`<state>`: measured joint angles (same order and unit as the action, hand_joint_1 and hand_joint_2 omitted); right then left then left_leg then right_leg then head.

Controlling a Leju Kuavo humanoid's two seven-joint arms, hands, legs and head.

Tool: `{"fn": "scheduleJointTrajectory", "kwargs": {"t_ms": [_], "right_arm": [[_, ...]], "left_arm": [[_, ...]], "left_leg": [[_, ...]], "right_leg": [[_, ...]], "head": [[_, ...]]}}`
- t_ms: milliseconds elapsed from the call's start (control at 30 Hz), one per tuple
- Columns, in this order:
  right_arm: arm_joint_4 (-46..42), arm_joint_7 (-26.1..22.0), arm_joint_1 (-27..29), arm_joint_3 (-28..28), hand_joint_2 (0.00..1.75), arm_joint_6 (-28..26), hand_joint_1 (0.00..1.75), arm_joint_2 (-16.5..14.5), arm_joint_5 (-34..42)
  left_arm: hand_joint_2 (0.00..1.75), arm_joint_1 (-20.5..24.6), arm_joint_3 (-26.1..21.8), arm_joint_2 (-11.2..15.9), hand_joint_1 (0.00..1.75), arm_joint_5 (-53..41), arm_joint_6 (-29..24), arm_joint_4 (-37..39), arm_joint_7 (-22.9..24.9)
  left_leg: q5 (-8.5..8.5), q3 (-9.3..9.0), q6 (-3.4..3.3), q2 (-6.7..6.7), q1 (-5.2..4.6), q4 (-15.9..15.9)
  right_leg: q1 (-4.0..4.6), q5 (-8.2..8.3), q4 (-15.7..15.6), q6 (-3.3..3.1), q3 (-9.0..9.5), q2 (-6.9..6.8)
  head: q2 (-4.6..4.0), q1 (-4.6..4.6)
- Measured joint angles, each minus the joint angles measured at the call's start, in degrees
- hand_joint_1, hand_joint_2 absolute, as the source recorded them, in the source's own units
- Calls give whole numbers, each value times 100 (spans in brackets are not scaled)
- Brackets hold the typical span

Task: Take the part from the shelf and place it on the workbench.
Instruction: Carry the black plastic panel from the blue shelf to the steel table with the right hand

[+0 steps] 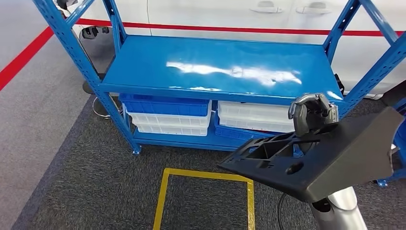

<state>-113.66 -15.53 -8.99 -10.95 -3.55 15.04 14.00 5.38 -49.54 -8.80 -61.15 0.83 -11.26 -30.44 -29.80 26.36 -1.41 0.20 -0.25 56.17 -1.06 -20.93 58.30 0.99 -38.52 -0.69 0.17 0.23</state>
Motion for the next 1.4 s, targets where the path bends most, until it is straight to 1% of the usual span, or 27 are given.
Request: {"fn": "scheduleJointTrajectory", "kwargs": {"t_ms": [33,67,133,167,200,267,300,367,433,500,533,633,667,700,767,833,900,933,1000,1033,1100,1167,1200,1233,1267,1333,1400], "right_arm": [[-2,22,-17,-2,175,0,175,-5,-2],[-1,45,-43,-4,175,-3,175,-10,-3],[3,83,-103,-15,175,-8,175,-19,-3],[7,92,-122,-23,175,-10,175,-24,-3],[11,100,-134,-32,175,-10,175,-29,-3],[19,103,-159,-49,175,-10,175,-37,-3],[20,104,-176,-56,175,-9,175,-39,-3],[19,104,-220,-72,175,-8,175,-42,-5],[20,103,-248,-84,175,-8,175,-46,-8],[28,104,-256,-91,175,-16,175,-57,-11],[32,107,-261,-94,175,-22,175,-63,-14],[37,110,-249,-98,175,-38,175,-73,-16],[37,110,-230,-98,175,-41,175,-73,-16],[37,109,-203,-98,175,-43,175,-73,-16],[37,104,-142,-95,175,-57,175,-73,-16],[36,96,-93,-87,175,-83,175,-73,-17],[35,88,-69,-78,175,-105,175,-73,-18],[35,84,-63,-76,175,-108,175,-73,-19],[35,80,-60,-75,175,-103,175,-71,-24],[36,79,-62,-75,175,-98,175,-69,-31],[37,78,-70,-72,175,-96,175,-66,-44],[44,83,-72,-72,175,-96,175,-66,-52],[48,87,-69,-73,175,-97,175,-66,-56],[52,90,-69,-74,175,-97,175,-66,-61],[54,91,-69,-74,175,-97,175,-66,-65],[55,95,-82,-73,175,-96,175,-65,-72],[50,111,-118,-71,175,-87,175,-64,-83]], "left_arm": [[0,-5,-1,4,0,1,-19,-1,17],[0,-10,-2,9,0,-1,-31,-1,30],[0,-15,-3,21,0,-7,-46,-2,47],[0,-16,-3,25,0,-9,-49,-2,50],[0,-17,-3,28,0,-11,-49,-2,53],[0,-22,-3,31,0,-13,-50,-2,58],[0,-25,-3,31,0,-13,-51,-2,61],[0,-30,-3,32,0,-14,-57,-2,62],[0,-37,-3,33,0,-14,-66,-2,63],[0,-57,-6,43,0,-16,-83,-2,70],[0,-69,-8,49,0,-20,-93,-2,74],[0,-96,-9,56,0,-72,-110,-2,83],[0,-98,-8,56,0,-96,-110,-2,86],[0,-97,-5,56,0,-116,-110,-2,90],[0,-96,4,55,0,-159,-110,-2,96],[0,-87,22,56,0,-190,-109,-2,105],[0,-74,42,60,0,-207,-108,-2,117],[0,-71,49,62,0,-216,-107,-2,123],[0,-68,60,58,0,-233,-99,-1,129],[0,-65,66,55,0,-244,-95,-1,133],[0,-55,80,52,0,-258,-81,-1,140],[0,-41,90,55,0,-267,-63,-2,143],[0,-33,92,54,0,-272,-53,-2,143],[0,-27,95,53,0,-275,-44,-2,143],[0,-23,97,51,0,-278,-37,-2,143],[0,-22,99,48,0,-280,-26,-2,143],[0,-21,101,44,0,-279,-16,-2,139]], "left_leg": [[84,55,-47,15,11,-26],[175,129,-86,30,22,-46],[326,316,-130,44,14,-31],[395,419,-128,45,8,-12],[458,526,-124,45,5,15],[562,749,-96,44,9,100],[600,851,-76,43,12,159],[662,1011,-23,38,-1,274],[747,1095,37,34,-15,315],[790,1157,104,24,-6,321],[685,1207,142,19,4,392],[-95,1425,240,13,38,1188],[-289,1476,257,14,44,1536],[-348,1476,264,14,46,1783],[-120,1226,243,13,45,1758],[112,671,168,0,32,1053],[51,208,103,-17,0,315],[0,120,85,-22,-21,132],[91,123,42,-12,-27,2],[172,148,5,-1,-18,-44],[317,233,-81,33,7,-111],[405,383,-120,43,-9,-71],[438,466,-114,44,-12,-29],[465,553,-106,45,-11,22],[488,643,-96,45,-7,84],[514,812,-67,44,0,219],[553,943,-14,41,-10,333]], "right_leg": [[-3,-140,84,19,-48,12],[-6,-396,278,33,-121,24],[-20,-1009,949,53,-288,37],[-23,-1165,1300,69,-340,37],[-26,-1166,1550,83,-339,37],[-36,-863,1536,100,-85,37],[-45,-740,1252,103,182,37],[-32,-815,480,79,741,43],[4,-969,70,11,954,51],[0,-893,39,-89,867,41],[-7,-832,36,-142,810,32],[-13,-660,33,-233,614,11],[-6,-607,39,-237,542,7],[0,-553,47,-237,468,3],[12,-449,64,-228,317,0],[27,-355,76,-203,204,7],[27,-258,71,-149,146,8],[16,-205,52,-113,128,4],[-8,-112,-1,-37,101,7],[-7,-158,15,-5,73,18],[1,-559,359,41,-58,47],[-3,-1063,1053,75,-234,59],[-10,-1164,1360,92,-278,59],[-20,-1131,1522,109,-254,59],[-34,-1004,1514,123,-147,57],[-60,-777,985,133,300,56],[-43,-819,368,87,693,66]], "head": [[-1,9],[-1,23],[-1,40],[0,41],[1,42],[1,43],[1,44],[0,44],[-2,45],[-1,51],[-1,45],[0,13],[1,9],[1,10],[0,9],[0,9],[0,13],[0,13],[0,11],[0,12],[-1,24],[0,32],[-1,33],[0,33],[0,33],[1,35],[0,27]]}}
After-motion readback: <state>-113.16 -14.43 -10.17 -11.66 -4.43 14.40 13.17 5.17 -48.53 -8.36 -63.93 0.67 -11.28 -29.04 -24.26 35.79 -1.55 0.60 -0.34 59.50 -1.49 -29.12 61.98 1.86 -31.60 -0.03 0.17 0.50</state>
